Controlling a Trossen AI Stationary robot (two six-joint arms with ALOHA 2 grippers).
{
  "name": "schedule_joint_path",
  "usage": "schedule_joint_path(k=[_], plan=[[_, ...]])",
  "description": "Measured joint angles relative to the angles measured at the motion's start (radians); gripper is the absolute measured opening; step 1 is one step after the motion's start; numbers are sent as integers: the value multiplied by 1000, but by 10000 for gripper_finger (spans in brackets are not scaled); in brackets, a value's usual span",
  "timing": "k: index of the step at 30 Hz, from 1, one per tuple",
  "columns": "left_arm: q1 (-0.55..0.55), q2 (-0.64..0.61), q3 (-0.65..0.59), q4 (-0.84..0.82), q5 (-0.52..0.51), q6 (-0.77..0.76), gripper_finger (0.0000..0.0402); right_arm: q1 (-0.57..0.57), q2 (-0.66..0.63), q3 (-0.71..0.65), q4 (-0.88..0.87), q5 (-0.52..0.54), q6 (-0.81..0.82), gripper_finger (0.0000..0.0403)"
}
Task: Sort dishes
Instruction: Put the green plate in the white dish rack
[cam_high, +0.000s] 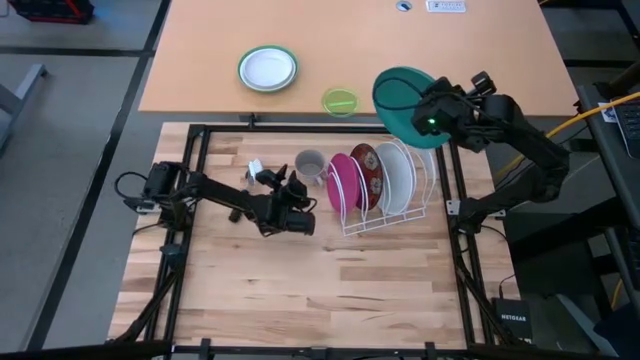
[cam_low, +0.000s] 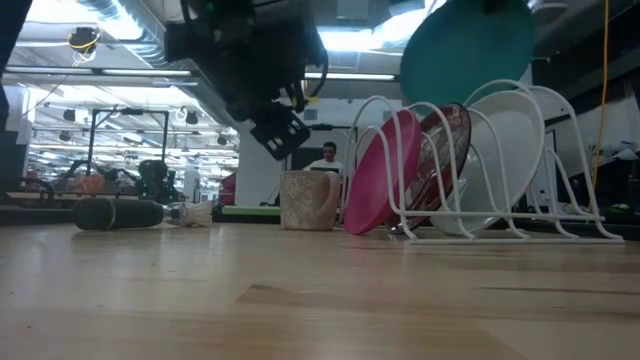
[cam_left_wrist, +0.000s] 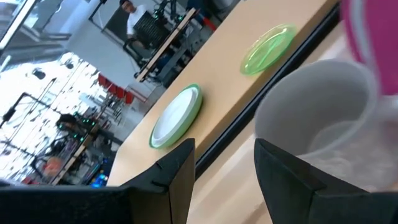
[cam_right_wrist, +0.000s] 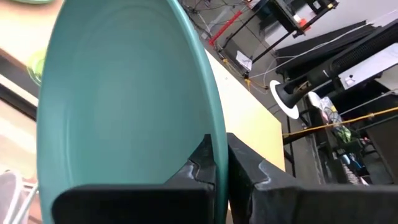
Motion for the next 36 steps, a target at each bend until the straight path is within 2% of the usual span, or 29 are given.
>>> schedule_joint_path(k=[13, 22, 29, 33, 36], plan=[[31, 0, 0, 17, 0, -16, 155, 0, 110, 0, -7, -57, -4, 14], [0, 0, 0, 169, 41, 327, 155, 0, 157, -3, -14, -56, -13, 14], [-33, 0, 0, 420, 230, 638, 155, 0, 124, -3, -6, -37, -30, 14], [-29, 0, 1, 545, 245, 778, 155, 0, 91, -2, -6, -64, -36, 14], [-19, 0, 1, 572, 244, 816, 155, 0, 58, -2, -1, -98, -54, 14]])
